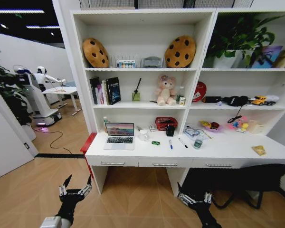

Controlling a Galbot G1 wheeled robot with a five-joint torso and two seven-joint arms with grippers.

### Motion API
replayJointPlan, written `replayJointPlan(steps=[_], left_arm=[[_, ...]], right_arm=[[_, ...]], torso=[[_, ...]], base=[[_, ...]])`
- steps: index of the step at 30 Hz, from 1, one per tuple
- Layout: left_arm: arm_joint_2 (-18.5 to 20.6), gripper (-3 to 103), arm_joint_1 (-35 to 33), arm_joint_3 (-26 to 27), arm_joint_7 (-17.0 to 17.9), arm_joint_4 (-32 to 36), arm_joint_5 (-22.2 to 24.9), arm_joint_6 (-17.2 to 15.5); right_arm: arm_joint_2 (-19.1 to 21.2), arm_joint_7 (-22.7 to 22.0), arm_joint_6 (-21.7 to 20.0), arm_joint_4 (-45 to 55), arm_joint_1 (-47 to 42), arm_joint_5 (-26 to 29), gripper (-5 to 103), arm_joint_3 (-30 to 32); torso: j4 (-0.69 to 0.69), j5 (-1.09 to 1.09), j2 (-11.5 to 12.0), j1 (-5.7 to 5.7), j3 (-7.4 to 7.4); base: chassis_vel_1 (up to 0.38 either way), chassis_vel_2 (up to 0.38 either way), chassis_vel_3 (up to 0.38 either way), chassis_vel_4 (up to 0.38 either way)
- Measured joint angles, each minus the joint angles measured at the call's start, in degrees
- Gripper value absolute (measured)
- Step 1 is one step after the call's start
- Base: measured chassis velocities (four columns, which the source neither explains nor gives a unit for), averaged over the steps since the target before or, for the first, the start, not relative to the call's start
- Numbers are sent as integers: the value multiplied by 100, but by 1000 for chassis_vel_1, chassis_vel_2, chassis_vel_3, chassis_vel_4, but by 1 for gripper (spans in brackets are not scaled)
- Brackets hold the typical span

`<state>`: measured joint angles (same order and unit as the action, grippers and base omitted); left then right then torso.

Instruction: Organize the objects on the table.

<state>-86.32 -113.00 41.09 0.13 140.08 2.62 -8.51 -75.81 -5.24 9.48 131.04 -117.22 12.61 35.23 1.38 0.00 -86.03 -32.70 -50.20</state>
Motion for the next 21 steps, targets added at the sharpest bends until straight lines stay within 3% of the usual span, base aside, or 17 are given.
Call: replayJointPlan(steps=[9,21], left_arm=[[-17,89,-5,-94,1,-101,-16,4],[-48,89,10,-67,4,-162,-17,35]], right_arm=[[-94,15,125,9,93,-98,100,-57],[-120,37,261,-5,158,-165,100,-119]], torso=[[-1,0,0,1,0],[0,2,0,0,0]], base=[[-59,54,55,-62],[-213,212,218,-217]])
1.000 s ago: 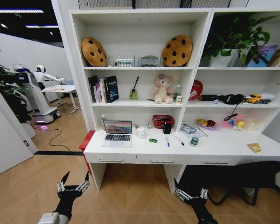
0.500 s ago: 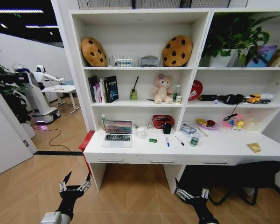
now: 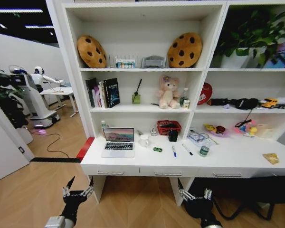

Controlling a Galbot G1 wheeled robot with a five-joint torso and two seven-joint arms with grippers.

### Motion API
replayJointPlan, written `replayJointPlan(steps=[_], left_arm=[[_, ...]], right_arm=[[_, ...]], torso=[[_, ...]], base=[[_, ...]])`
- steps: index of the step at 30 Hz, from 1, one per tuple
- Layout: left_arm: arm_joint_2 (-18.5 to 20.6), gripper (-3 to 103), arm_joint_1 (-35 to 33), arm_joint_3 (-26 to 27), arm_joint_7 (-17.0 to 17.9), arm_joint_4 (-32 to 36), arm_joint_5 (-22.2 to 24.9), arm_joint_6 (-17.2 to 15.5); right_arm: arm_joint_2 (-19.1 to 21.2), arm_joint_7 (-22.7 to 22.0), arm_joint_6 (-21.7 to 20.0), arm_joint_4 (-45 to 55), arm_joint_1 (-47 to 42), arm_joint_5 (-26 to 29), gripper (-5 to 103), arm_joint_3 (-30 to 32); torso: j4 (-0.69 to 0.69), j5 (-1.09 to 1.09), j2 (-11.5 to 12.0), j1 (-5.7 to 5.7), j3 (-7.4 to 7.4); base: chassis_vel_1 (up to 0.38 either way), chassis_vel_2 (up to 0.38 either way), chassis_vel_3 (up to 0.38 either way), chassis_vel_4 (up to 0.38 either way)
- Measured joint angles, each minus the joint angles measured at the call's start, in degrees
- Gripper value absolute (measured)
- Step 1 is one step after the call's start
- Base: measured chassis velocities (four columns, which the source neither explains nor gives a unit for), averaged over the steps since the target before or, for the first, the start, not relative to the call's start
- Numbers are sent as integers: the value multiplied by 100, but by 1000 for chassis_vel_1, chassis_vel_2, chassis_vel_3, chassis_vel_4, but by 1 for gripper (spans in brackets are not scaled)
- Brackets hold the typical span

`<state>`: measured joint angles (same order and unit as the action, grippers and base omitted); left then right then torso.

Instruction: Organize the objects on the table.

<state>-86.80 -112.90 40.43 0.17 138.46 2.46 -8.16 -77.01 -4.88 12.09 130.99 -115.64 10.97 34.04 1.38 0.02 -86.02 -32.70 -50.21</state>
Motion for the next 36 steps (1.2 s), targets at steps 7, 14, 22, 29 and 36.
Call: replayJointPlan(steps=[7,14,22,29,36], left_arm=[[5,89,10,23,3,-2,13,7],[38,89,31,28,3,-23,18,12],[699,78,109,418,-153,-28,333,115],[1424,57,163,637,-501,-111,450,422],[3223,24,644,998,-868,-762,573,670]], right_arm=[[15,40,18,-1,41,12,100,-20],[17,155,271,4,77,63,100,-21],[-53,41,377,37,-1,-331,100,25],[-106,-548,371,-85,-2,-775,100,-5],[-145,-420,662,-417,94,-944,100,19]], torso=[[1,-4,0,0,0],[-5,3,1,-2,-1],[3,-8,3,-8,-1],[-1,-3,-4,8,3],[-1,-5,0,-1,0]], base=[[-308,313,316,-320],[-377,368,377,-365],[-223,226,187,-179],[-15,-30,-33,-1],[39,-46,-35,38]])
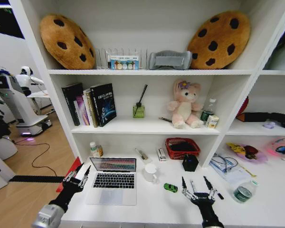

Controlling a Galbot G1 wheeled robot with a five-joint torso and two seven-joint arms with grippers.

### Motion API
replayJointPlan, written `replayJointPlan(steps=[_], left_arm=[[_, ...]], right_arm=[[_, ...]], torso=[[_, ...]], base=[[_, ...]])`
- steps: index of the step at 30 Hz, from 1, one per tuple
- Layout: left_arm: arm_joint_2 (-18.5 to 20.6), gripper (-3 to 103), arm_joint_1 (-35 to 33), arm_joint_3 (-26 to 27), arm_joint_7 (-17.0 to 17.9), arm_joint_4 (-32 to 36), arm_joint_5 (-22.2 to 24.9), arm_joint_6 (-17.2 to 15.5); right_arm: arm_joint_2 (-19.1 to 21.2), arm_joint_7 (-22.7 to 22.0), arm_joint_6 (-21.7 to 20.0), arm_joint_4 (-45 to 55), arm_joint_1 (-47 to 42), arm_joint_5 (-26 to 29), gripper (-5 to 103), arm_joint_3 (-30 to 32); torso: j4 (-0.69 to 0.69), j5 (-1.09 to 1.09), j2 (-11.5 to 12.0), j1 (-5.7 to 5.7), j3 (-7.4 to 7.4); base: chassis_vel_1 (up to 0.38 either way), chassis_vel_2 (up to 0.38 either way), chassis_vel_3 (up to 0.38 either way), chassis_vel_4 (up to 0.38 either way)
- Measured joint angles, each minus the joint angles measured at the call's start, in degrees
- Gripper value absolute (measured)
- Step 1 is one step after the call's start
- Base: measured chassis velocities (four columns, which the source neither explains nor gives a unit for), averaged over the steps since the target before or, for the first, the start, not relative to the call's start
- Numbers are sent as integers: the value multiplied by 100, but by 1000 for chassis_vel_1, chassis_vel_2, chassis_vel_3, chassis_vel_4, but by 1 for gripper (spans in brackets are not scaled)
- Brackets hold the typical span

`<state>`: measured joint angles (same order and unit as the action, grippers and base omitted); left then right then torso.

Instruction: Organize the objects on the table.

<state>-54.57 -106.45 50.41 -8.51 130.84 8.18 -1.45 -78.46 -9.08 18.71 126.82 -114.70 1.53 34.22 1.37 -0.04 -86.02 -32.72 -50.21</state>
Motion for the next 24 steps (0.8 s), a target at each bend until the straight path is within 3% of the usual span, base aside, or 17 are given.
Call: replayJointPlan(steps=[1,2,3,5,6,8,9,11,14,15,24], left_arm=[[314,19,140,29,-46,-170,110,22],[883,14,450,40,-118,-472,330,47],[883,14,450,40,-118,-472,330,47],[1603,3,982,-48,-256,-869,603,73],[1603,3,982,-48,-256,-869,603,73],[2111,0,1466,-237,-457,-1184,849,108],[2111,0,1466,-237,-457,-1184,849,108],[2532,0,1922,-521,-705,-1521,1085,213],[2862,0,2423,-973,-1008,-1904,1134,364],[3029,0,2872,-1483,-1236,-2193,1042,516],[3113,0,4072,-2775,-1482,-2406,678,653]], right_arm=[[-12,64,68,-56,4,-14,100,1],[-31,145,173,-128,9,-29,100,21],[-31,145,173,-128,9,-29,100,21],[-56,244,271,-199,-1,-19,100,76],[-56,244,271,-199,-1,-19,100,76],[-69,313,316,-231,-21,35,100,127],[-69,313,316,-231,-21,35,100,127],[-68,354,359,-258,-21,71,100,174],[-71,360,384,-289,-15,94,100,199],[-90,360,400,-315,-15,104,100,209],[-128,336,456,-347,-31,157,100,287]], torso=[[0,0,1,-1,-1],[0,2,1,-1,0],[0,2,1,-1,0],[2,2,1,-1,0],[2,2,1,-1,0],[2,2,0,0,0],[2,2,0,0,0],[1,3,1,0,0],[-1,4,0,0,0],[-1,1,1,0,0],[1,4,0,1,0]], base=[[0,0,0,0],[0,0,0,0],[0,0,0,0],[0,0,0,0],[0,0,0,0],[0,0,0,0],[0,0,0,0],[0,0,0,0],[0,0,0,0],[0,0,0,0],[0,0,0,0]])
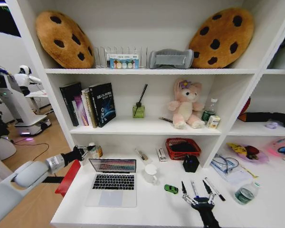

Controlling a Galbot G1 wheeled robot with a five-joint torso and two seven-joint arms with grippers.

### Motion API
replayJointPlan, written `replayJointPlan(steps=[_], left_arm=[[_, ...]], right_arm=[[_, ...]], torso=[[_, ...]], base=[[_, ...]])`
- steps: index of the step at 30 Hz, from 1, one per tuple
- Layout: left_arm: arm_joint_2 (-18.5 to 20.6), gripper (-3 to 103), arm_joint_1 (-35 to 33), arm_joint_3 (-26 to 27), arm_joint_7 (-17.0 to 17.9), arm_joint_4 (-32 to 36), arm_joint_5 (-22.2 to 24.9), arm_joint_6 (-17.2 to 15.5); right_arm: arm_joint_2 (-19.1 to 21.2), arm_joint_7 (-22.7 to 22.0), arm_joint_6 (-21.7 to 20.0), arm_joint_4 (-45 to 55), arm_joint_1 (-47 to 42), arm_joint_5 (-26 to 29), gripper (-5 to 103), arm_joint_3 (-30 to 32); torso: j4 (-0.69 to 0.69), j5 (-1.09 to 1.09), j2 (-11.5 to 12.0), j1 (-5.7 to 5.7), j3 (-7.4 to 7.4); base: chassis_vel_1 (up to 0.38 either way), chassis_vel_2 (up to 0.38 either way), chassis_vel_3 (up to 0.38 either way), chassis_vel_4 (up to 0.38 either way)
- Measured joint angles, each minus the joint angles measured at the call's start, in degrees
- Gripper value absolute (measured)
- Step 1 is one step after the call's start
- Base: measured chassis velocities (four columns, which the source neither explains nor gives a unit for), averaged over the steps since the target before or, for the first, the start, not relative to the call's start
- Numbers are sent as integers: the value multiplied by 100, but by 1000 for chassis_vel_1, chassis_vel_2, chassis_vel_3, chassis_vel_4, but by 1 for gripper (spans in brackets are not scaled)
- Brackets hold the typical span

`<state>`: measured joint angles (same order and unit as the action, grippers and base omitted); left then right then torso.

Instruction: Organize the objects on the table.

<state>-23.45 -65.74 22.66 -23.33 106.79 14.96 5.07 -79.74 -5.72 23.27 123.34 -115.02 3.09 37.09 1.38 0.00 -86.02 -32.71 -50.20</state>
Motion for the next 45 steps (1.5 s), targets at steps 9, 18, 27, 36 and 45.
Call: replayJointPlan(steps=[9,18,27,36,45], left_arm=[[109,0,367,-398,-615,-172,-540,185],[308,0,136,-190,-1259,-203,-875,438],[421,0,-706,326,-2011,87,-1196,620],[174,0,-1841,537,-2199,484,-1889,846],[-541,0,-2478,786,-763,427,-1383,748]], right_arm=[[14,-2,16,10,8,126,100,176],[-69,6,139,-33,-33,142,100,163],[-179,6,178,-72,-81,122,100,134],[-211,-1,171,-66,-80,100,100,128],[-222,-95,-150,25,-126,401,100,85]], torso=[[0,0,-1,0,0],[-1,3,-1,1,2],[-2,-1,-2,2,1],[1,-1,-1,1,0],[0,0,-1,1,0]], base=[[0,0,0,0],[0,0,0,0],[0,0,0,0],[0,0,0,0],[0,0,0,0]])
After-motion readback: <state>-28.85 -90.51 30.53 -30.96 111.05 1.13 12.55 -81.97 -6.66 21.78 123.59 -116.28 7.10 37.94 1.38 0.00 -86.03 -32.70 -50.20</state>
